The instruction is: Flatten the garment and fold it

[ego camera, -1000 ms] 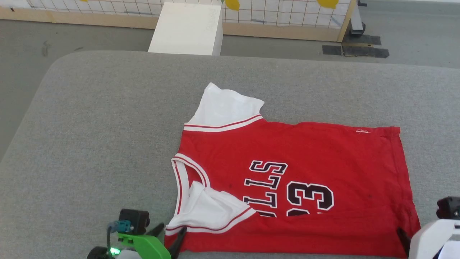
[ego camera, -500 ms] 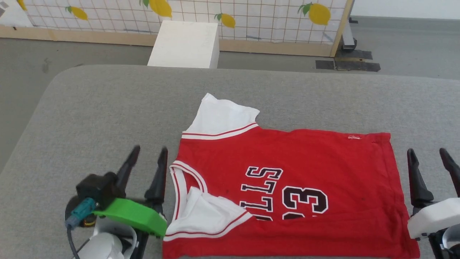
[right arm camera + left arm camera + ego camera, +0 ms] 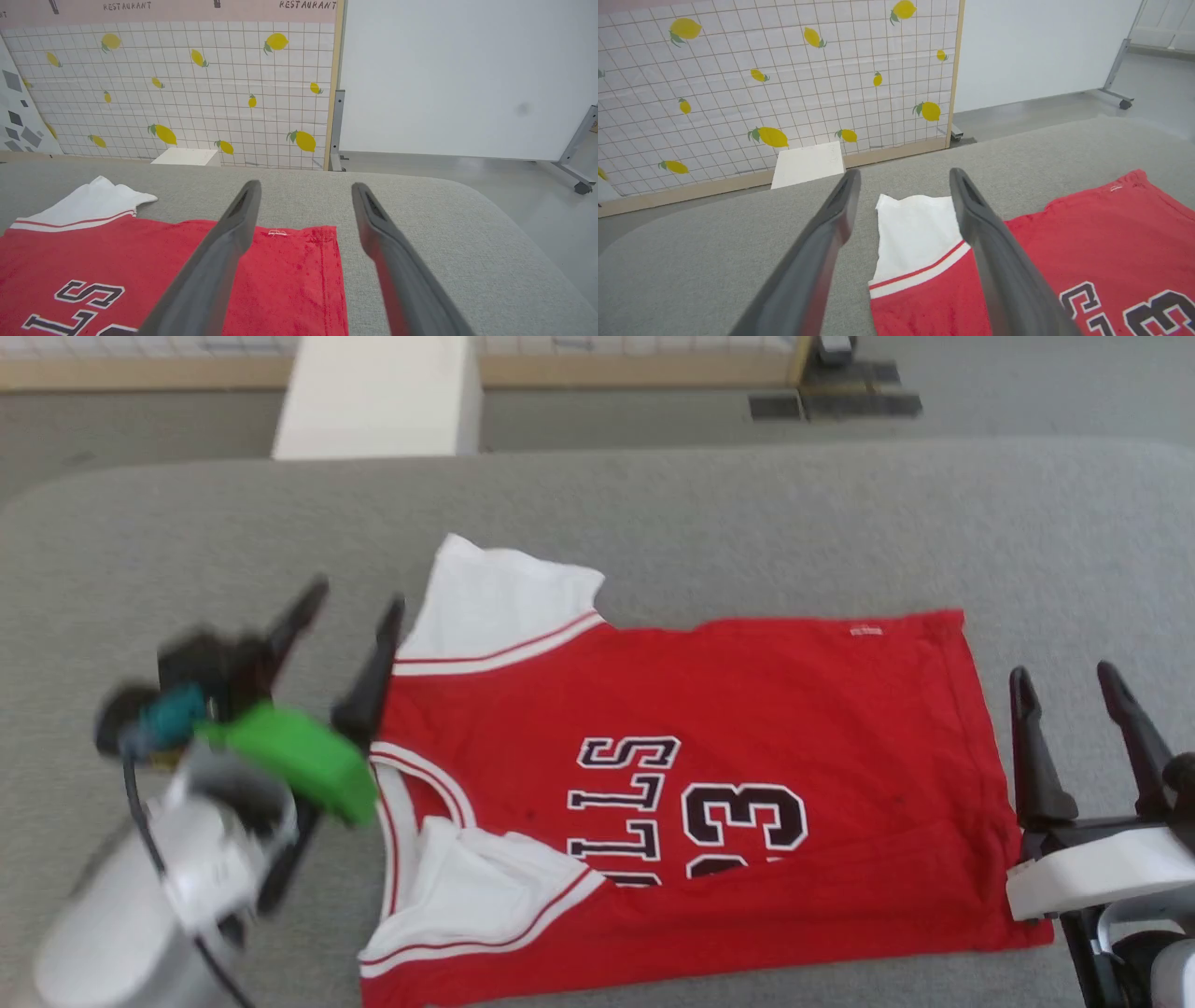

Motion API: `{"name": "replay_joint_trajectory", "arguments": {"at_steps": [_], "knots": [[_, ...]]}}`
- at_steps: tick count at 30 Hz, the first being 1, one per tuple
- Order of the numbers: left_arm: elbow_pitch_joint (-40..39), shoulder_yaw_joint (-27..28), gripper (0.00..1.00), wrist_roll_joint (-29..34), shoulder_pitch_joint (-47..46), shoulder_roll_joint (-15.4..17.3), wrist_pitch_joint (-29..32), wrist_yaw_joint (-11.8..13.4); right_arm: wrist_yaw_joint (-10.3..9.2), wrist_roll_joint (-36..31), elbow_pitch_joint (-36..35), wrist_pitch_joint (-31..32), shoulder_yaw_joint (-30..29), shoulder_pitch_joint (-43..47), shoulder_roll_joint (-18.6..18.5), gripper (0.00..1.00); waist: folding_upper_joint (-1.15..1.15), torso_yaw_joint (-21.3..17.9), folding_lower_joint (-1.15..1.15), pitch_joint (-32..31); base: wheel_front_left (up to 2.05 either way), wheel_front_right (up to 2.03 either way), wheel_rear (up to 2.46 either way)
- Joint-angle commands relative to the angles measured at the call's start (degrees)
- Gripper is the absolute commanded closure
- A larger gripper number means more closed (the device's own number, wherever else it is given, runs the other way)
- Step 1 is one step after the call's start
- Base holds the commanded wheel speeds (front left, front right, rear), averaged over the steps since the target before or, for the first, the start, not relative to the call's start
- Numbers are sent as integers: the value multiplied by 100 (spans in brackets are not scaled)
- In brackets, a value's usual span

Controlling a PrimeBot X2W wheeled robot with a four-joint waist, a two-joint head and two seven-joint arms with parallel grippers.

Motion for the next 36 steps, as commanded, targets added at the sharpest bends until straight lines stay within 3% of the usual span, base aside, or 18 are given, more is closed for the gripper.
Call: {"name": "replay_joint_trajectory", "arguments": {"at_steps": [1, 10, 15, 25, 29, 30, 31, 33, 36], "knots": [[72, -32, 0, 84, -296, 74, 182, -94, -9, -13, -47, -50, -3, -95, 35, 0, 0, -513, 0, 632, 0, 0, 0], [1289, -416, 0, -10, -2381, 447, 2461, -921, -9, 117, 11, -219, 148, -369, 132, 0, 0, -1070, 0, 1438, 0, 0, 0], [2040, -569, 0, -311, -3151, 473, 3616, -1162, -9, 200, 64, -303, 211, -487, 141, 0, 0, -1248, 0, 1668, 0, 0, 0], [3080, -671, 0, -495, -3972, 499, 4868, -1123, -9, 350, 125, -385, 281, -631, 144, 0, 0, -1382, 0, 2006, 0, 0, 0], [3300, -617, 0, -893, -3954, 348, 5294, -1163, -9, 443, 183, -362, 262, -659, 144, 0, 0, -1351, 0, 2068, 0, 0, 0], [3335, -610, 40, -964, -3944, 326, 5395, -1156, -9, 546, 216, -349, 271, -662, 144, 0, 0, -1335, 0, 2076, 0, 0, 0], [3334, -642, 100, -982, -3945, 329, 5456, -1180, -9, 637, 252, -336, 264, -665, 144, 0, 0, -1315, 0, 2084, 0, 0, 0], [3351, -668, 100, -1030, -3941, 323, 5502, -1211, -9, 607, 287, -322, 242, -670, 144, 0, 0, -1260, 0, 2086, 0, 0, 0], [3291, -658, 100, -886, -3972, 287, 4980, -1237, -9, 586, 297, -262, 194, -690, 144, 0, 0, -1138, 0, 2021, 0, 0, 0]]}}
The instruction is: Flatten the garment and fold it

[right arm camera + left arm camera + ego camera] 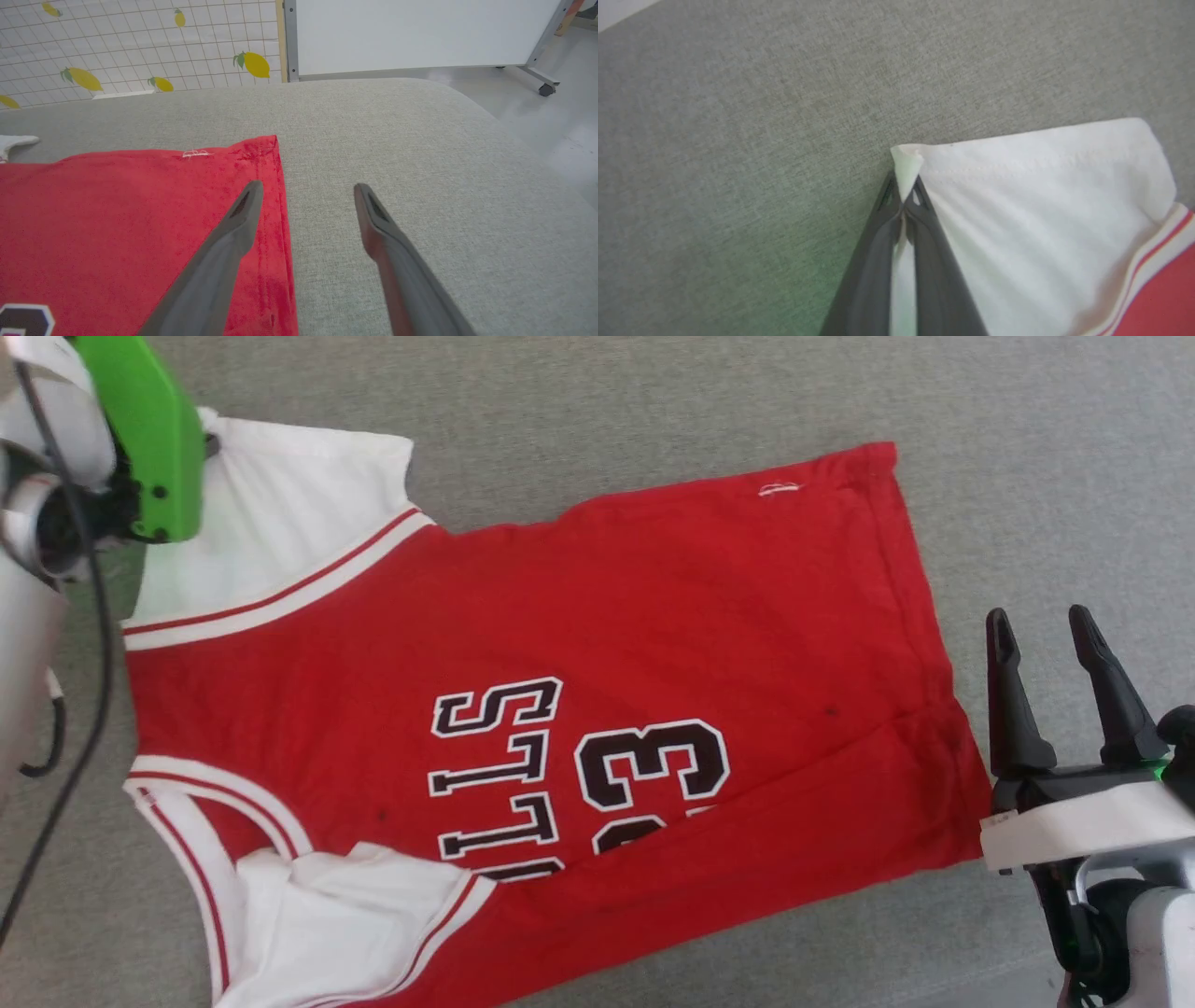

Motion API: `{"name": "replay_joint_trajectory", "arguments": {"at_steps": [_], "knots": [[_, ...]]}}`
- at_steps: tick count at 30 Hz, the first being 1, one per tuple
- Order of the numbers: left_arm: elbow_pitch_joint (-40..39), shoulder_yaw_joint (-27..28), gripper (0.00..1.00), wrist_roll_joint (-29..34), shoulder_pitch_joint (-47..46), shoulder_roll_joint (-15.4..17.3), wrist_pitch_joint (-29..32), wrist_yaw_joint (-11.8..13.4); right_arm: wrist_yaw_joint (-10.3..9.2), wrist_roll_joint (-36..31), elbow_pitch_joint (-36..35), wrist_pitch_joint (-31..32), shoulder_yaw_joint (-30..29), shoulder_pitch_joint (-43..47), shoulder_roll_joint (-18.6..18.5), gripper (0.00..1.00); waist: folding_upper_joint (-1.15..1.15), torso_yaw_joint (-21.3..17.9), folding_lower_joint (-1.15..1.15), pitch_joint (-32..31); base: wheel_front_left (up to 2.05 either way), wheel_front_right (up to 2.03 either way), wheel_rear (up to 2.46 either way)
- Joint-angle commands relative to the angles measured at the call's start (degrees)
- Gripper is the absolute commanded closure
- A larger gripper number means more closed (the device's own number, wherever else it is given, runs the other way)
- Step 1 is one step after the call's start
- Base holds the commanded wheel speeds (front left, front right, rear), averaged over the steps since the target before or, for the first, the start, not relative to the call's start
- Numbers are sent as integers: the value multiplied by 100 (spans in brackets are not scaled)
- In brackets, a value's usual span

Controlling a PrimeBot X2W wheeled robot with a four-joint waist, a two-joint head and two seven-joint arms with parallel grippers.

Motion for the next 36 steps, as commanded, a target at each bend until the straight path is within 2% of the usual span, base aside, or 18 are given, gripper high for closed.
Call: {"name": "replay_joint_trajectory", "arguments": {"at_steps": [1, 4, 6, 11, 14, 16, 22, 28, 33, 35, 36], "knots": [[59, -118, 100, 115, 156, -57, -245, -43, -9, -88, -18, 67, -14, -118, 11, 0, 0, 146, -1, -105, 0, 0, 0], [9, -226, 100, 299, 178, -145, -881, -91, -9, -236, -83, 306, -62, -168, -101, 0, 0, 354, -1, -303, 0, 0, 0], [-41, -295, 100, 358, 208, -201, -1240, -115, -9, -253, -116, 592, -34, -218, -303, 0, 0, 477, -1, -430, 0, 0, 0], [-347, -590, 100, 460, 377, -330, -2095, -147, -9, 118, -28, 1986, 183, -610, -1226, 0, 0, 895, -1, -759, 0, 0, 0], [-710, -798, 100, 386, 509, -325, -2387, -152, -9, 502, 122, 2619, 354, -1040, -1754, 0, 0, 1119, -1, -800, 0, 0, 0], [-1054, -975, 100, 383, 592, -259, -2631, -153, -9, 670, 387, 3092, 567, -1332, -2234, 0, 0, 1309, -1, -773, 0, 0, 0], [-1807, -1186, 100, 403, 854, -192, -3166, -154, -9, 1261, 1189, 4218, 1076, -2105, -3031, 0, 0, 1782, -1, -631, 0, 0, 0], [-2400, -1268, 100, 447, 1069, -272, -3351, -54, -9, 1466, 1945, 4750, 1457, -2698, -3386, 0, 0, 2175, -1, -527, 0, 0, 0], [-2715, -1377, 100, 483, 1197, -378, -3402, 12, -9, 1417, 2452, 4776, 1774, -2876, -3432, 0, 0, 2384, -1, -485, 0, 0, 0], [-2785, -1420, 100, 483, 1238, -432, -3417, 37, -9, 1461, 2677, 4811, 2077, -2816, -3455, 0, 0, 2468, -1, -473, 0, 0, 0], [-2783, -1426, 100, 495, 1243, -434, -3431, 46, -9, 1445, 2718, 4808, 2181, -2795, -3490, 61, 0, 2479, -1, -476, 0, 0, 0]]}}
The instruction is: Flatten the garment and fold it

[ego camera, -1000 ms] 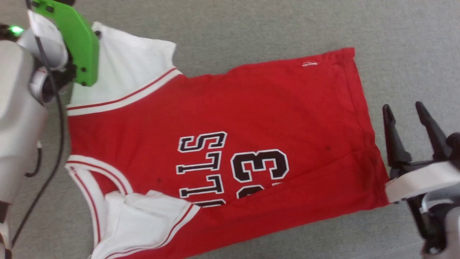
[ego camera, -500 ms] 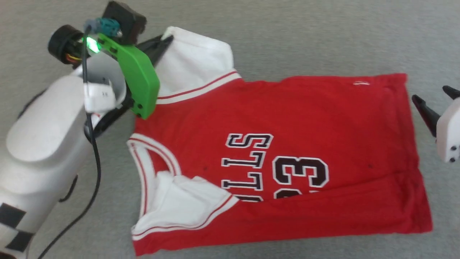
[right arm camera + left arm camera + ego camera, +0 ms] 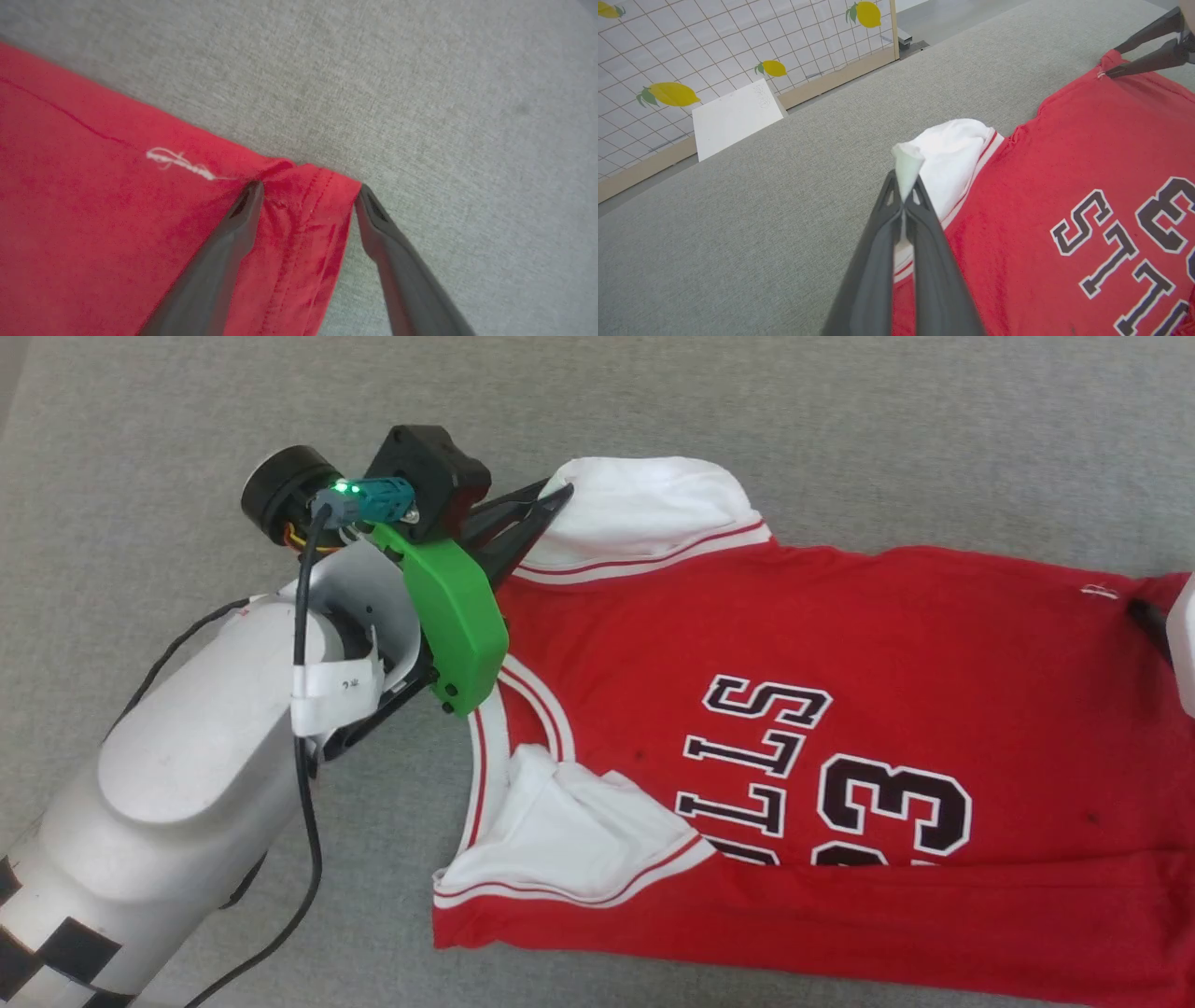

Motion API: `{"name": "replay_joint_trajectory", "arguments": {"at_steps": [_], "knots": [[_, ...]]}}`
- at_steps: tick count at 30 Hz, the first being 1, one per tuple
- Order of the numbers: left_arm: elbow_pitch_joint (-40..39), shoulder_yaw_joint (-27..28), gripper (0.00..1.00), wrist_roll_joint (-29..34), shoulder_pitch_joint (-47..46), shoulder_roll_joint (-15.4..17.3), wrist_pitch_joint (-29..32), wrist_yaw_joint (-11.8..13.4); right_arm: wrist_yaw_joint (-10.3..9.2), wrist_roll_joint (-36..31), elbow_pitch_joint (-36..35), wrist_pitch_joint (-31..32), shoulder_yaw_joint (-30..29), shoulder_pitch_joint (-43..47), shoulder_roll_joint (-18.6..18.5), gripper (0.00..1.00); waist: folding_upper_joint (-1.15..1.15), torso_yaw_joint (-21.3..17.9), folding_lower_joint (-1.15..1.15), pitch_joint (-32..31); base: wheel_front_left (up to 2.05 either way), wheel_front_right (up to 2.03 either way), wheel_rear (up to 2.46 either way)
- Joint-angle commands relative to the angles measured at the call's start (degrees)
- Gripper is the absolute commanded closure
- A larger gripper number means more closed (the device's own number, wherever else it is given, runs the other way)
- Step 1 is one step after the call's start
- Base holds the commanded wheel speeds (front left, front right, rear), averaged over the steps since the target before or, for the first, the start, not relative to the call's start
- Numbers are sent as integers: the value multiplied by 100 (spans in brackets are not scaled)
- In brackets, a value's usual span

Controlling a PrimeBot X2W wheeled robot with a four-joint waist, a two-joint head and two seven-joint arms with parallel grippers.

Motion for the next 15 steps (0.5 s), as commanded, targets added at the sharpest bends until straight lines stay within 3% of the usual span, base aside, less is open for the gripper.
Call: {"name": "replay_joint_trajectory", "arguments": {"at_steps": [1, 9, 15], "knots": [[-4, -5, 100, 78, 68, -30, -60, 44, -8, 10, 195, 5, 271, 102, 83, 99, 0, 90, 0, 24, 0, 0, 0], [134, 116, 100, -47, 385, -15, -441, 178, -8, -228, 515, -1015, 287, 51, 152, 100, 0, -14, 0, -357, 0, 0, 0], [97, 256, 100, -305, 933, 176, -679, 346, -8, -322, 584, -1729, -212, 334, 367, 100, 0, -132, 0, -1049, 0, 0, 0]]}}
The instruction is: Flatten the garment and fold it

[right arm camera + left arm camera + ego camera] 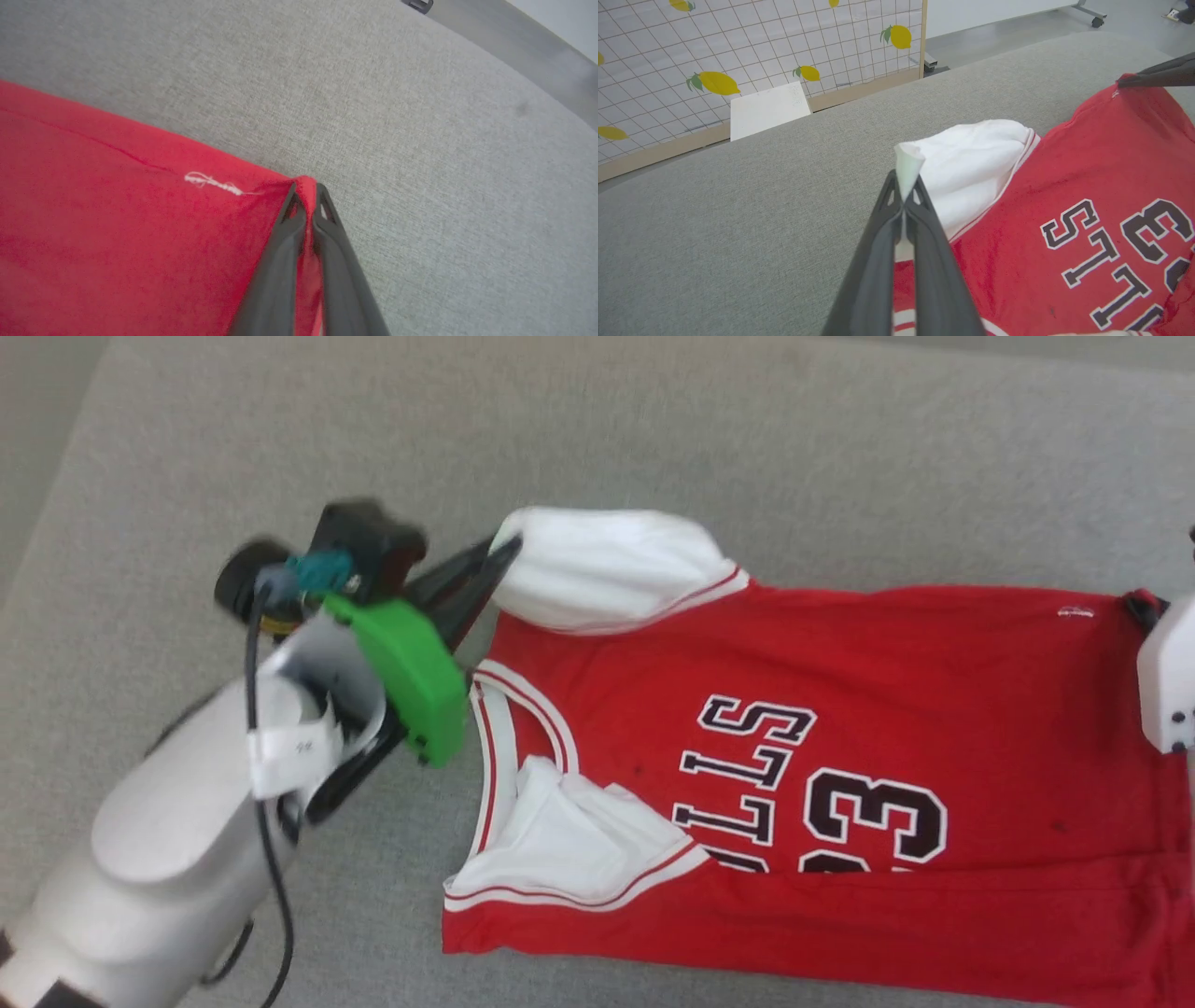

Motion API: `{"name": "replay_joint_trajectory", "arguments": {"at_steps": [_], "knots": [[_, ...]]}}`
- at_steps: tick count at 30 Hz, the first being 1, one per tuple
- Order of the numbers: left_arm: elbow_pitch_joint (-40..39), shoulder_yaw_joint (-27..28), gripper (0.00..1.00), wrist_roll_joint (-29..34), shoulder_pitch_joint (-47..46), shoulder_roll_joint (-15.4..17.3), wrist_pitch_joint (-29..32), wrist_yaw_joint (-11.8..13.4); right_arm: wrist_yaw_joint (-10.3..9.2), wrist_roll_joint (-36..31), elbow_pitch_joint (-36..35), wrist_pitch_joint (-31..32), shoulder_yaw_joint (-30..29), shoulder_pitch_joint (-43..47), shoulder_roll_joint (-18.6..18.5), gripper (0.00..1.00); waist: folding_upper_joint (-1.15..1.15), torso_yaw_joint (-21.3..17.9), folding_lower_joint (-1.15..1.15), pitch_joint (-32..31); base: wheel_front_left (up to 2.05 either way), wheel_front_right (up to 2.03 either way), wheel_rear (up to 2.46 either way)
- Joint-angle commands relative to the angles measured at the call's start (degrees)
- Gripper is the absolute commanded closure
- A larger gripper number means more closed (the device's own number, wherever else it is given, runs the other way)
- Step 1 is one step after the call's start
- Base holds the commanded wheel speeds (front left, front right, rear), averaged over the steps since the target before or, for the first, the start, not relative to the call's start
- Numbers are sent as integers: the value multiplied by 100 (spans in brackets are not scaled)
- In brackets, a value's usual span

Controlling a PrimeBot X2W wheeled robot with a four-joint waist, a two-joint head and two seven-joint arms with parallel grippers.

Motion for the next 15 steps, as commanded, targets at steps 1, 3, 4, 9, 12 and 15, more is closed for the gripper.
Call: {"name": "replay_joint_trajectory", "arguments": {"at_steps": [1, 3, 4, 9, 12, 15], "knots": [[-37, 44, 100, -124, 226, 75, -55, 71, -9, -40, -25, -123, -98, 178, 42, 100, 0, -138, 0, -574, 0, 0, 0], [-154, 82, 100, -241, 510, 186, -83, 175, -9, -37, -127, -278, -258, 427, 124, 100, 0, -188, 0, -831, 0, 0, 0], [-253, 114, 100, -312, 679, 250, -99, 261, -9, -28, -213, -343, -370, 577, 177, 100, 0, -213, 0, -936, 0, 0, 0], [-762, 193, 100, -573, 1481, 559, -165, 630, -9, -16, -786, -466, -960, 1452, 467, 100, 0, -233, 0, -1316, 0, 0, 0], [-1015, 141, 100, -772, 1964, 708, -107, 756, -9, -35, -1251, -397, -1240, 2016, 646, 100, 0, -223, 0, -1397, 0, 0, 0], [-1169, 44, 100, -880, 2411, 814, -112, 864, -9, -105, -1689, -211, -1462, 2615, 803, 100, 0, -209, 0, -1418, 0, 0, 0]]}}
